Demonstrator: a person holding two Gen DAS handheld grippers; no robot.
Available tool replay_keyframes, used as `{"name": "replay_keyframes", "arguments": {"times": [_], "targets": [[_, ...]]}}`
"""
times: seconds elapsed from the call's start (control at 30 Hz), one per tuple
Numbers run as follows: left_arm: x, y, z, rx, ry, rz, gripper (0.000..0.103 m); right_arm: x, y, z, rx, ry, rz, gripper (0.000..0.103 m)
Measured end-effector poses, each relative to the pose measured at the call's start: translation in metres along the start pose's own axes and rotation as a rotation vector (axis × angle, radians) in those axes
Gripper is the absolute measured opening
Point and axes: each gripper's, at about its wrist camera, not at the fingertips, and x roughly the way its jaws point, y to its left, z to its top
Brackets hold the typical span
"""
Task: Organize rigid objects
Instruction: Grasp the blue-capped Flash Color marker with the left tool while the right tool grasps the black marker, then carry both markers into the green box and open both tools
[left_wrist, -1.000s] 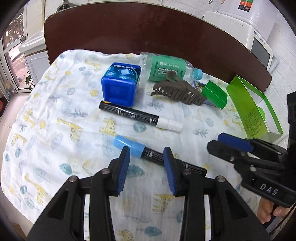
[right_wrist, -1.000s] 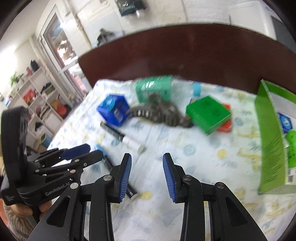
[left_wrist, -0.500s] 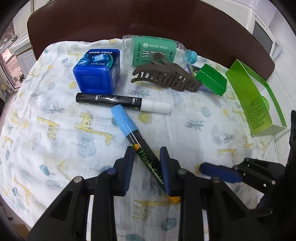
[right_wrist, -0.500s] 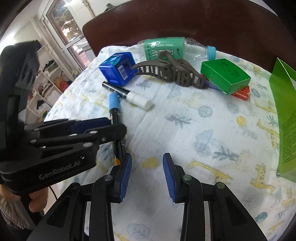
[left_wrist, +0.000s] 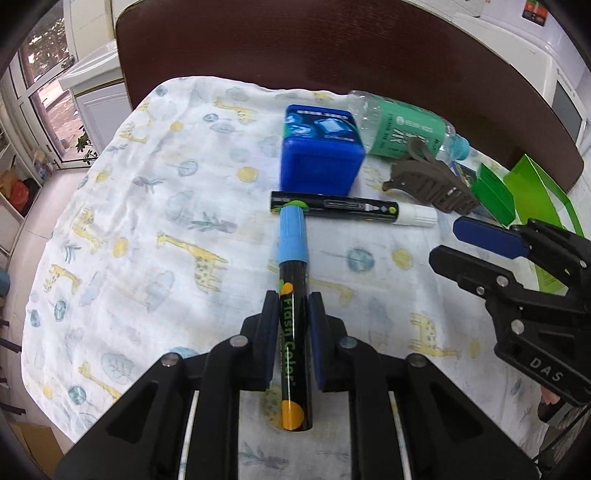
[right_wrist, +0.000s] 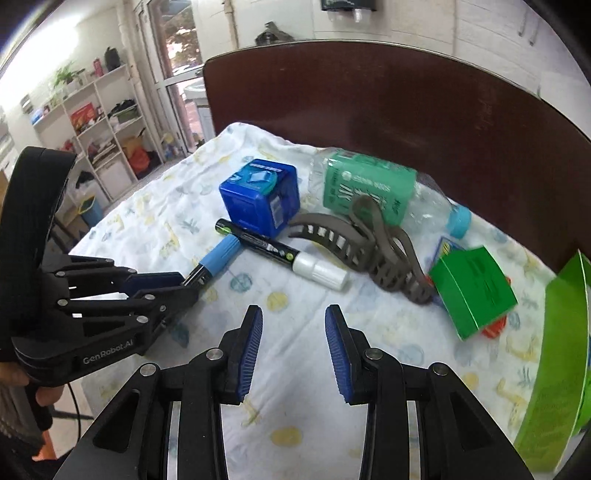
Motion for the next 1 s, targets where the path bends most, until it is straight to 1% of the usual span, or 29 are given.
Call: {"name": "replay_keyframes", "arguments": {"times": [0.1, 0.23, 0.27, 0.3, 0.33, 0.4, 0.43, 0.5, 0.53, 0.57, 0.63, 0.67, 0.7, 0.77, 0.83, 0.87, 1.0], "targets": [[0.001, 0.012, 0.002, -0.027, -0.003, 0.006, 0.014, 0.018, 0.007, 0.017, -0.072, 0.02, -0.007, 0.037], [0.006, 0.018, 0.008, -0.046, -0.006, -0.003, 0.014, 0.041, 0.01, 0.035, -0.118, 0.058, 0.02, 0.037], [0.007, 0.019, 0.009, -0.046, -0.007, -0.003, 0.014, 0.048, 0.009, 0.039, -0.13, 0.075, 0.01, 0.037], [0.007, 0.019, 0.01, -0.047, -0.009, -0.003, 0.014, 0.051, 0.01, 0.041, -0.146, 0.059, -0.014, 0.037], [0.009, 0.019, 0.012, -0.048, -0.01, -0.004, 0.014, 0.055, 0.009, 0.043, -0.155, 0.078, -0.017, 0.037], [0.01, 0.019, 0.014, -0.047, -0.014, -0.006, 0.014, 0.065, 0.005, 0.045, -0.138, 0.128, 0.005, 0.037], [0.01, 0.019, 0.015, -0.046, -0.016, -0.008, 0.014, 0.067, 0.004, 0.045, -0.134, 0.129, 0.013, 0.037], [0.013, 0.018, 0.015, -0.045, -0.008, -0.019, 0.014, 0.068, 0.005, 0.043, -0.132, 0.142, 0.001, 0.034], [0.014, 0.017, 0.014, -0.047, -0.003, -0.025, 0.014, 0.065, 0.006, 0.041, -0.122, 0.146, 0.0, 0.029], [0.014, 0.016, 0.013, -0.044, -0.006, -0.024, 0.014, 0.062, 0.006, 0.038, -0.102, 0.159, 0.024, 0.024], [0.012, 0.013, 0.011, -0.035, 0.002, -0.044, 0.014, 0.056, 0.009, 0.032, -0.05, 0.187, 0.082, 0.02], [0.011, 0.011, 0.008, -0.033, 0.005, -0.06, 0.014, 0.051, 0.011, 0.025, -0.028, 0.203, 0.09, 0.019], [0.01, 0.008, 0.006, -0.028, 0.005, -0.063, 0.014, 0.045, 0.014, 0.019, -0.019, 0.213, 0.079, 0.019], [0.009, 0.004, 0.003, 0.0, -0.004, -0.041, 0.015, 0.037, 0.019, 0.008, -0.008, 0.221, 0.073, 0.019], [0.01, 0.002, 0.002, 0.003, -0.005, -0.029, 0.015, 0.031, 0.022, -0.003, 0.003, 0.22, 0.127, 0.019], [0.01, 0.002, 0.002, -0.001, -0.005, -0.025, 0.014, 0.029, 0.023, -0.006, -0.005, 0.21, 0.135, 0.019], [0.013, -0.002, 0.003, 0.019, -0.026, -0.001, 0.014, 0.034, 0.025, -0.002, -0.024, 0.172, 0.072, 0.021]]}}
